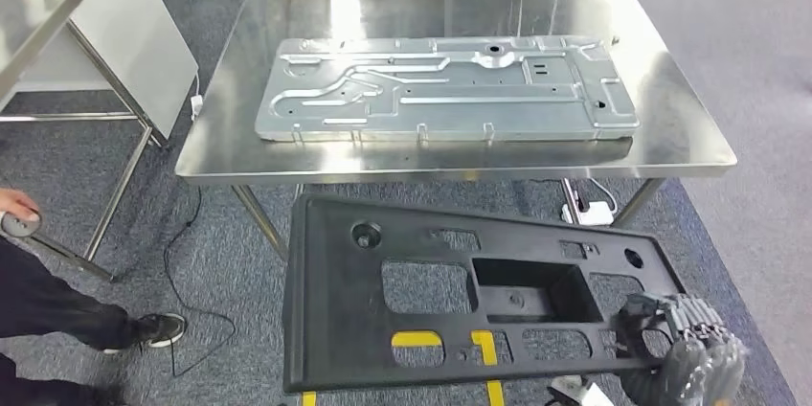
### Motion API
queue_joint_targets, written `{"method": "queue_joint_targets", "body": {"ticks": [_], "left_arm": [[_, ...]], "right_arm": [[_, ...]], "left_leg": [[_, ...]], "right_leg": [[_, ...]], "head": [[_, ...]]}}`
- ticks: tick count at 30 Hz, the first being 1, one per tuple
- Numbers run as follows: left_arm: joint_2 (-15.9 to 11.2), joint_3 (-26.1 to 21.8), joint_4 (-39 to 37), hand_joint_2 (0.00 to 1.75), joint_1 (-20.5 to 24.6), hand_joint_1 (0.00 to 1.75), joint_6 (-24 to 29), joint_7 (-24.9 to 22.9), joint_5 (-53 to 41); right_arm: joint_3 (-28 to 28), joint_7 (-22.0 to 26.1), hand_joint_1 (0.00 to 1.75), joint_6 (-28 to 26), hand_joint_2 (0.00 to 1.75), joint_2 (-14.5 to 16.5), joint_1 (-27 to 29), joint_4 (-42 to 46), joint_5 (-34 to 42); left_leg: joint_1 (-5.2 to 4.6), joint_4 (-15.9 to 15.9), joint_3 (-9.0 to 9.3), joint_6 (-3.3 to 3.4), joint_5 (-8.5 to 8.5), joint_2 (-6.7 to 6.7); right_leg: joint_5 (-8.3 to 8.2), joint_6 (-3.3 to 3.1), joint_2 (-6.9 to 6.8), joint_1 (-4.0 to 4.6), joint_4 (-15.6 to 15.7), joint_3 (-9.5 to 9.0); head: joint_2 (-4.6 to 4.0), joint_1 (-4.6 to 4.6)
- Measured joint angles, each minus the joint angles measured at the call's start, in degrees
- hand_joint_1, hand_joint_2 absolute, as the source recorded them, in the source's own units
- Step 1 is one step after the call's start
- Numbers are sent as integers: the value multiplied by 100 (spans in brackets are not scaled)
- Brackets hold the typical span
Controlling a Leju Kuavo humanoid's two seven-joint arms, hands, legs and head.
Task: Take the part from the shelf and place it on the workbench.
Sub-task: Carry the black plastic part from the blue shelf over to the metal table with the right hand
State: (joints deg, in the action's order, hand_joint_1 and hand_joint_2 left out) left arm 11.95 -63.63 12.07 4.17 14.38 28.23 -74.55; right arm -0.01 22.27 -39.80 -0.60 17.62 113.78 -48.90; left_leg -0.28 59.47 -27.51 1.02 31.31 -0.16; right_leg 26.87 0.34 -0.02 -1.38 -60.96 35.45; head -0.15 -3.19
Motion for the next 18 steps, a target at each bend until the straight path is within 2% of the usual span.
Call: {"method": "queue_joint_targets", "body": {"ticks": [2,5,6,7,9,10,11,13,16,17,18], "left_arm": [[1,4,0,175,7,0,0,2,0],[3,12,0,175,2,0,1,3,-1],[4,14,0,175,-5,0,1,3,-2],[4,16,0,175,-11,0,2,3,-2],[5,20,0,175,-17,0,1,5,-6],[4,23,0,175,-15,0,2,6,-11],[4,26,0,175,-6,0,3,8,-19],[3,37,0,175,5,0,11,10,-43],[4,56,0,175,-18,0,19,16,-81],[5,63,0,175,-14,0,20,20,-93],[5,70,0,175,-4,0,19,23,-107]], "right_arm": [[-2,-2,175,0,175,-1,-10,2,4],[-2,-2,175,0,175,-1,-14,1,8],[-2,-2,175,0,175,-1,-13,1,9],[-2,-2,175,0,175,-1,-13,1,10],[-2,1,175,0,175,-1,-14,1,14],[-2,5,175,0,175,-1,-17,1,18],[-2,9,175,0,175,-2,-21,1,25],[-2,18,175,0,175,-5,-36,1,45],[-2,32,175,0,175,-32,-61,16,58],[-2,35,175,0,175,-52,-79,23,59],[0,36,175,0,175,-74,-99,29,61]], "left_leg": [[20,458,-264,-46,66,2],[46,1378,-918,-90,403,4],[48,1481,-1059,-88,416,5],[48,1397,-1107,-75,298,5],[36,766,-970,-4,-217,5],[16,462,-875,37,-401,7],[-15,229,-807,78,-453,6],[-70,100,-757,132,-400,-3],[-42,-67,-602,187,-492,-5],[-22,-127,-535,207,-504,0],[-12,-164,-481,226,-503,4]], "right_leg": [[28,-62,-2,-3,41,-82],[114,-118,-4,30,59,-176],[148,-124,3,43,59,-214],[183,-126,11,55,59,-263],[260,-119,21,80,63,-382],[292,-109,20,86,72,-435],[316,-87,19,84,84,-467],[359,-17,16,70,112,-497],[465,84,11,73,88,-580],[551,102,10,75,-61,-531],[671,115,9,67,-332,-395]], "head": [[0,3],[0,6],[0,7],[0,7],[0,6],[0,2],[0,7],[0,16],[0,20],[0,17],[0,12]]}}
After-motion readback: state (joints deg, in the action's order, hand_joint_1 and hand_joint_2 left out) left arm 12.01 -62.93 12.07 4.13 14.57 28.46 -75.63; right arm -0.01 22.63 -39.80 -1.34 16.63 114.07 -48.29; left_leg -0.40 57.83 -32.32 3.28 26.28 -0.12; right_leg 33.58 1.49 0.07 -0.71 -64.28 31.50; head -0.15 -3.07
